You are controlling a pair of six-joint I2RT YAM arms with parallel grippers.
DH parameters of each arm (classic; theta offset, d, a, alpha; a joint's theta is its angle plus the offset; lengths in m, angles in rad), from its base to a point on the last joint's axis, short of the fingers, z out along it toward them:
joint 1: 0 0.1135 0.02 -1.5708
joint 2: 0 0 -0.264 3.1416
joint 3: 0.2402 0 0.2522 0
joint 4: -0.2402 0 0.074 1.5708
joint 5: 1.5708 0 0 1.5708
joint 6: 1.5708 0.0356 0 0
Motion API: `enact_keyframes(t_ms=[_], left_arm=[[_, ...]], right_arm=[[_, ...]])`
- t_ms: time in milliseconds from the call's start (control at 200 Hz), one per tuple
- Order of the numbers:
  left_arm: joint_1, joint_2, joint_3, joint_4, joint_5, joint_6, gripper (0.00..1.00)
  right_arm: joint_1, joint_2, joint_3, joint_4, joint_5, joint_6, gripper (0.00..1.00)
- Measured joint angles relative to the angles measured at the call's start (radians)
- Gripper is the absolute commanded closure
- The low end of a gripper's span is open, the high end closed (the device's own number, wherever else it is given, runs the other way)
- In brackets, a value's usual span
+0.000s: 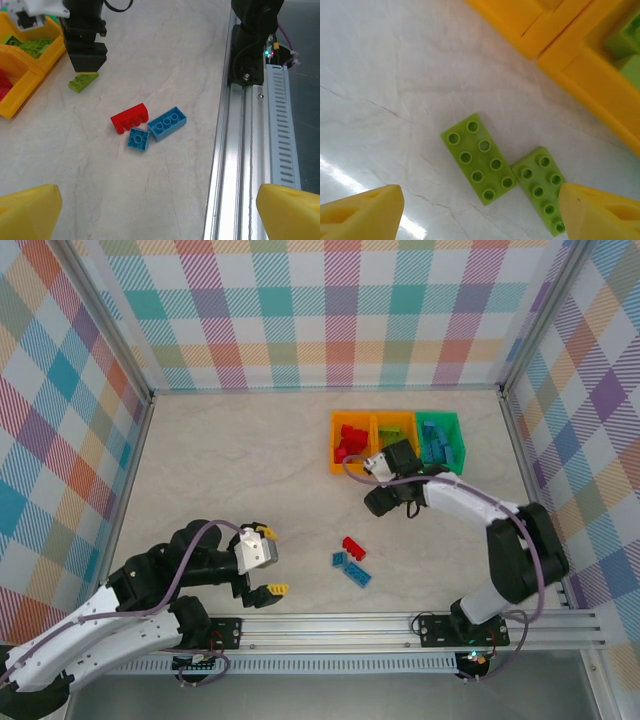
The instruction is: Sort the legos into containers by color
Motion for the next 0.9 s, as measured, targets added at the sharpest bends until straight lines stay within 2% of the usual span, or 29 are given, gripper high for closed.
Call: enact_keyframes(t_ms=[260, 445, 570, 900], left_arm=[[0.000, 0.001, 0.000, -0.007, 0.010, 0.018, 0.00], [0.000, 0.000, 0.000, -0.008, 0.010, 0.021, 0.00], [0.000, -0.008, 0.000, -0.008, 0.009, 0.022, 0.00], [0.000, -0.013, 0.000, -0.008, 0.010, 0.022, 0.00]], right_arm=[[0.000, 0.237, 0.124, -0.057, 0.005, -0.130, 0.20], [0.002, 0.281, 0.187, -0.119, -0.018, -0.166, 0.42], [0.003, 0.283, 0.190, -0.137, -0.044, -0.152, 0.52], [0.003, 0.275, 0.183, -0.153, -0.078, -0.107, 0.64]])
